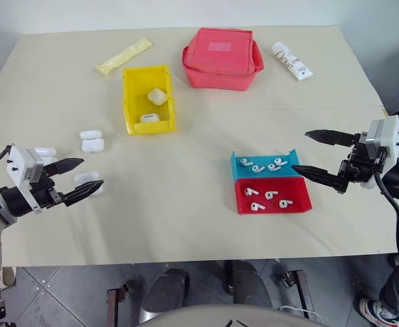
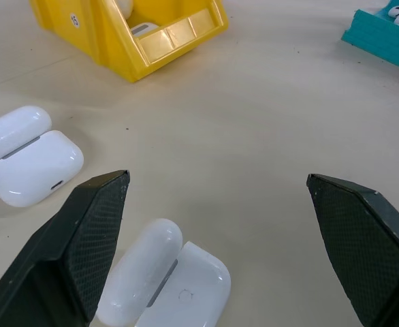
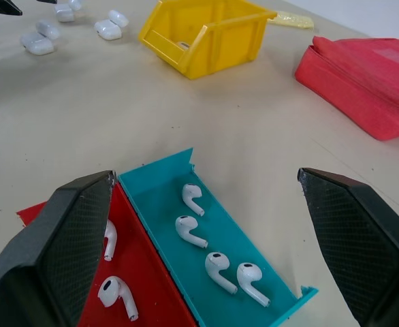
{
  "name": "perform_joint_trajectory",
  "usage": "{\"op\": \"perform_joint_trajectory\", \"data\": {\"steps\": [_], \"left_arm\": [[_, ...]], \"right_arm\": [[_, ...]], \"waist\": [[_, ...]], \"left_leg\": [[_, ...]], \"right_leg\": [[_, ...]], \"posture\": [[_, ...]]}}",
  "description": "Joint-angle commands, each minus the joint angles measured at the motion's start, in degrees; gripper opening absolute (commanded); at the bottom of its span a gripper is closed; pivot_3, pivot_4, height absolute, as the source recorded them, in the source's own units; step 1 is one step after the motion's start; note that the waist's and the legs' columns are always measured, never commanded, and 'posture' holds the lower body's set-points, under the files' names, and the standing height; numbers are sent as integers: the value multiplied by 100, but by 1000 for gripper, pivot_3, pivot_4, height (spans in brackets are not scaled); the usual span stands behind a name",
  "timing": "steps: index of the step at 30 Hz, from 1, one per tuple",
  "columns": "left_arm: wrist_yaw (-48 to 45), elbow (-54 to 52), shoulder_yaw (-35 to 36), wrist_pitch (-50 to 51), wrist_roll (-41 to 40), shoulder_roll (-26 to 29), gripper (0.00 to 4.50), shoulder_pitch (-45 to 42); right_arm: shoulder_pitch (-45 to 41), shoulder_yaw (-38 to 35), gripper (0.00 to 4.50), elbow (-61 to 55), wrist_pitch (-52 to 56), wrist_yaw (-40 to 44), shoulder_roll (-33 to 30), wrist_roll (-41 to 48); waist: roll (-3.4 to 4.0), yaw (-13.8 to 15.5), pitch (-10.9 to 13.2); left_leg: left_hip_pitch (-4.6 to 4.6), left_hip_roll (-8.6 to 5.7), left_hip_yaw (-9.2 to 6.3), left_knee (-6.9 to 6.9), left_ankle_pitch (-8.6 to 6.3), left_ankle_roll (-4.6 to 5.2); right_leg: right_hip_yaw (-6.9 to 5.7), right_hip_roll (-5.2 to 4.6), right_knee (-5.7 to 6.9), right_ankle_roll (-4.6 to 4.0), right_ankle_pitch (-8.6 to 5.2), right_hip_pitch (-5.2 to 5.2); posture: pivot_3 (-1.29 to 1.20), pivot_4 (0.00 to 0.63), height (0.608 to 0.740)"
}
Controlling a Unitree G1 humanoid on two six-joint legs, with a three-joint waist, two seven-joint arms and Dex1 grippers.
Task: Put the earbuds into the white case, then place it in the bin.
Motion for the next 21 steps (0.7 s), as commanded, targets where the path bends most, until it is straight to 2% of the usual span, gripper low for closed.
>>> {"op": "perform_joint_trajectory", "data": {"steps": [1, 4, 8, 14, 17, 21], "left_arm": [[-9, -106, 273, -189, -86, 67, 4439, -26], [372, -211, 246, -32, 19, 53, 4439, -83], [440, -401, 376, 203, -106, 150, 4439, 122], [220, -852, 1262, 596, -159, 394, 4439, 1365], [-64, -886, 1931, 529, -115, 295, 4439, 2223], [-215, -1103, 2335, 517, -156, 55, 4439, 3025]], "right_arm": [[-122, -23, 4500, -31, -113, 25, -70, -4], [-212, 22, 4500, 17, -125, 53, -51, -3], [-354, 124, 4500, 113, -135, 128, -33, -12], [-618, 347, 4500, 325, -185, 399, -53, -21], [-808, 494, 4500, 455, -143, 717, -69, 80], [-1087, 627, 4500, 691, -235, 1096, -44, 78]], "waist": [[0, -1, 0], [0, 0, 0], [-4, -12, 0], [-5, -24, 2], [-6, -26, 3], [-4, -21, 5]], "left_leg": [[-1, 0, 2, 0, 0, 0], [-1, 3, 6, 0, 0, 0], [-2, 3, 7, 0, -1, 0], [2, 43, 42, -3, -17, -4], [-1, 72, 57, 1, -26, -14], [7, 101, 81, 5, -47, -24]], "right_leg": [[1, 0, 1, 0, 0, -2], [1, 1, -1, -1, 2, -3], [5, 3, -1, -2, 3, -3], [18, 24, 6, -14, 11, -10], [21, 61, -11, -30, 22, -10], [37, 78, -38, -43, 24, -8]], "posture": [[0, 150, 740], [0, 150, 740], [0, 150, 740], [0, 150, 740], [0, 150, 740], [0, 150, 740]]}}
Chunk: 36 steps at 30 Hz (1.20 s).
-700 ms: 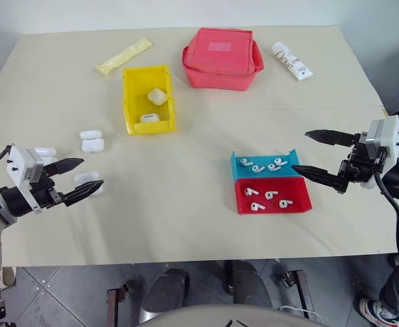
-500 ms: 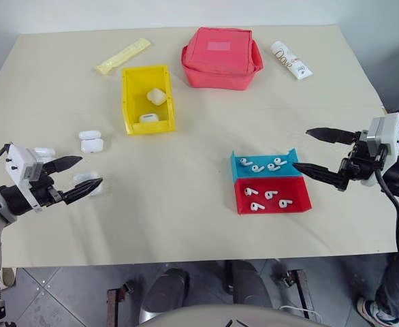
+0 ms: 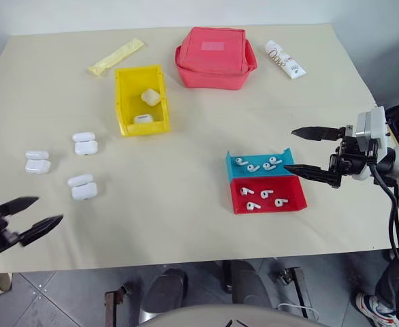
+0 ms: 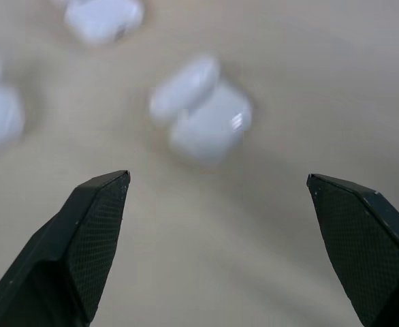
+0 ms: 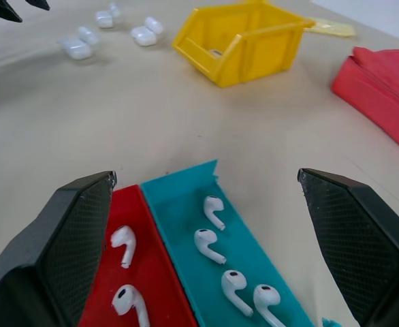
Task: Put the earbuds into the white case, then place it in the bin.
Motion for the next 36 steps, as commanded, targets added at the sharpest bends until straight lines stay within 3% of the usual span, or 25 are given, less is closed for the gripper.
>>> {"op": "perform_joint_trajectory", "data": {"steps": [1, 11, 16, 22, 25, 28, 36], "left_arm": [[-129, -320, 399, -56, -127, -155, 4439, 353], [177, -751, 647, 45, -56, -480, 4439, 805], [956, -1639, 500, 1045, -102, -301, 4439, 600], [2832, -3104, 99, 3347, -493, -354, 4439, -614], [3681, -3453, -226, 5283, -705, -489, 4439, -1680], [4249, -3608, -422, 6525, -621, -758, 4439, -2552], [6211, -3183, -788, 6787, -1339, -1227, 4439, -3179]], "right_arm": [[-219, 3, 4500, 77, -145, 364, -49, 92], [-845, 335, 4500, 571, -377, 665, 188, -56], [-984, 441, 4500, 674, -360, 716, 231, -103], [-1125, 568, 4500, 839, -332, 899, 239, -161], [-1220, 640, 4500, 969, -370, 1003, 269, -196], [-1316, 701, 4500, 1068, -408, 1035, 318, -241], [-1355, 738, 4500, 1214, -521, 1106, 415, -316]], "waist": [[0, 21, 1], [-5, 15, 11], [-7, 16, 13], [-14, 16, 8], [-17, 10, 6], [-18, -8, 5], [-26, 8, 1]], "left_leg": [[1, 2, 2, 0, -1, -1], [-7, 12, 5, -1, -9, -2], [-7, 12, 9, 1, -10, -1], [-3, 10, 9, 1, -8, -3], [1, 12, 10, 0, -8, -6], [4, 10, 12, 1, -6, -8], [17, 24, 28, 7, -8, -20]], "right_leg": [[0, 1, -4, -1, 1, 0], [0, 7, -21, -11, 8, -2], [6, 8, -20, -8, 12, -3], [20, 12, -15, -3, 16, -2], [23, 17, 14, -2, 19, -4], [20, 35, 23, -2, 19, -8], [32, 39, 28, -4, 18, -8]], "posture": [[0, 150, 740], [0, 150, 740], [0, 150, 740], [0, 150, 740], [0, 150, 740], [0, 150, 740], [0, 150, 740]]}}
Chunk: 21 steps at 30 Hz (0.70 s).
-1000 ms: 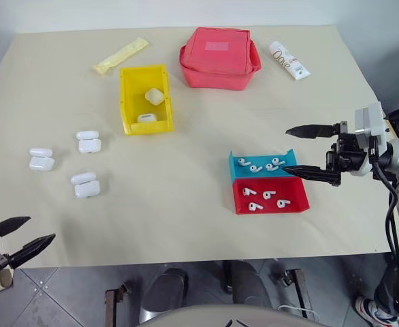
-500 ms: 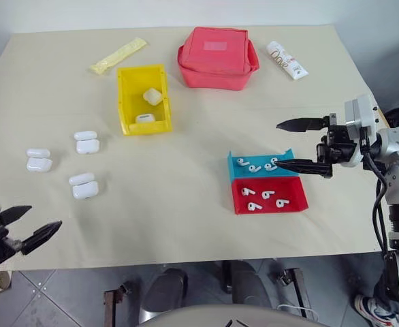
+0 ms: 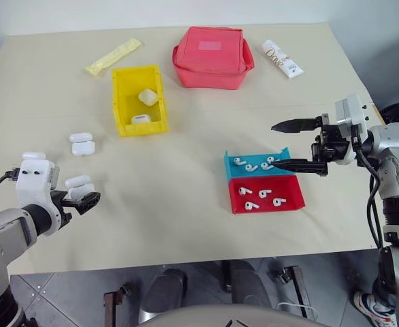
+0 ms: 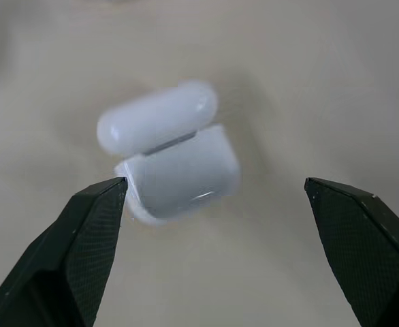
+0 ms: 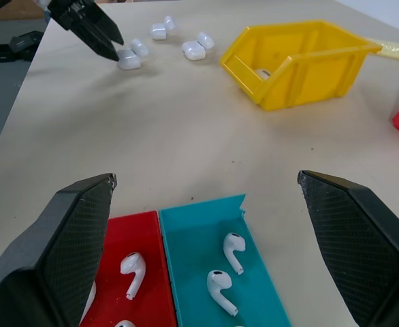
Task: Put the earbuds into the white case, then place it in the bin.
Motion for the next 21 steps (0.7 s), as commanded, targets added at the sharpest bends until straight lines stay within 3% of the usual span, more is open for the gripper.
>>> {"op": "perform_joint_trajectory", "data": {"steps": [1, 18, 21], "left_arm": [[846, 208, -33, -4, -550, 31, 4439, -202], [4914, 1898, -372, -4, -4448, 563, 4439, -860], [5882, 2204, -960, -839, -5869, 1212, 4439, -562]], "right_arm": [[-90, -20, 4500, -39, -119, 202, 20, 15], [106, -90, 4500, -172, -124, 135, 1, 12], [126, -72, 4500, -169, -146, 123, 19, -9]], "waist": [[0, 4, 0], [-4, 10, -2], [-5, 10, -2]], "left_leg": [[1, 0, 0, 2, 0, -1], [17, -5, 10, 2, 0, -1], [26, -4, 18, -1, 0, -2]], "right_leg": [[1, 0, 2, 0, 0, 1], [58, 0, 22, -3, -2, 1], [63, 0, 29, -6, -4, 1]], "posture": [[0, 150, 740], [0, 150, 740], [0, 150, 740]]}}
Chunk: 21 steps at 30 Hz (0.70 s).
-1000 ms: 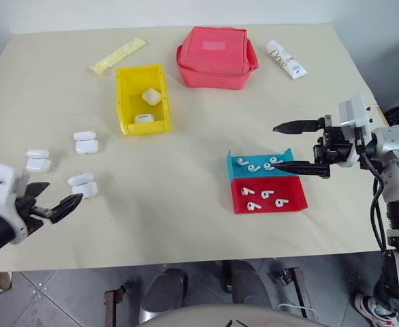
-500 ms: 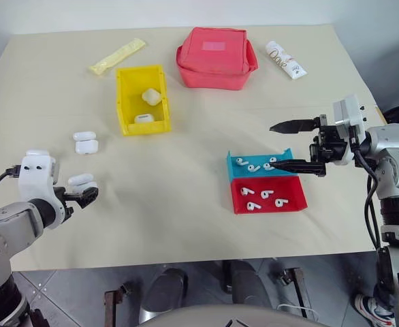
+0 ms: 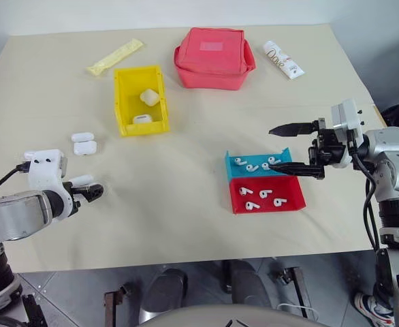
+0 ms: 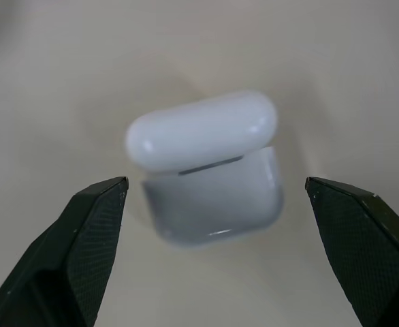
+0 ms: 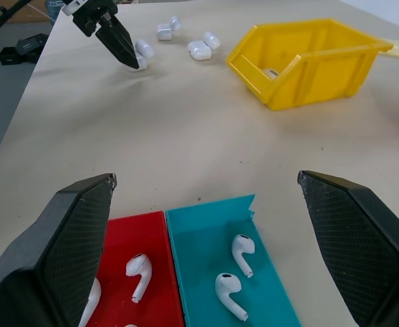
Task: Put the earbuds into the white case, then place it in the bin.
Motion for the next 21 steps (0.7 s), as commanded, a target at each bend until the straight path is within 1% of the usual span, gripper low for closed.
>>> {"op": "perform_joint_trajectory", "data": {"steps": [1, 3, 4, 6, 9, 13, 21], "left_arm": [[1140, 216, -630, -1061, -1705, 785, 4439, 343], [1570, 255, -1078, -1716, -2469, 1263, 4439, 528], [1654, 256, -1277, -1937, -2643, 1424, 4439, 563], [1693, 220, -1566, -2262, -2740, 1590, 4439, 594], [1701, 115, -1815, -2606, -2740, 1677, 4439, 597], [1875, 92, -2027, -2979, -2740, 1586, 4439, 485], [1973, 262, -2173, -3158, -2740, 1586, 4439, 408]], "right_arm": [[5, -70, 4500, -181, -57, 103, -50, 30], [18, -68, 4500, -205, -47, 93, -47, 33], [19, -68, 4500, -205, -47, 95, -48, 32], [19, -66, 4500, -193, -58, 100, -48, 25], [17, -69, 4500, -187, -62, 101, -49, 22], [22, -56, 4500, -199, -46, 105, -44, 21], [43, -54, 4500, -299, 9, 66, -18, 27]], "waist": [[0, -1, 0], [2, -2, 1], [5, -2, 3], [9, 9, 5], [10, 10, 6], [10, 2, 6], [10, 2, 6]], "left_leg": [[3, 1, 2, -1, -1, -2], [13, 1, 9, -6, -2, -3], [15, 3, 11, -7, -2, -4], [17, 2, 15, -7, -3, -5], [17, 0, 17, -7, -2, -4], [17, 3, 20, -8, -2, -4], [19, 13, 28, -8, -4, -7]], "right_leg": [[8, -1, 2, -2, -1, 0], [14, -1, 7, -6, -4, 1], [16, -2, 9, -9, -5, 1], [18, -1, 10, -11, -6, 2], [17, 1, 11, -11, -7, 2], [17, 5, 10, -12, -7, 0], [22, 44, 9, -12, -7, 0]], "posture": [[0, 150, 740], [0, 150, 740], [0, 150, 740], [0, 150, 740], [0, 150, 740], [0, 150, 740], [0, 150, 740]]}}
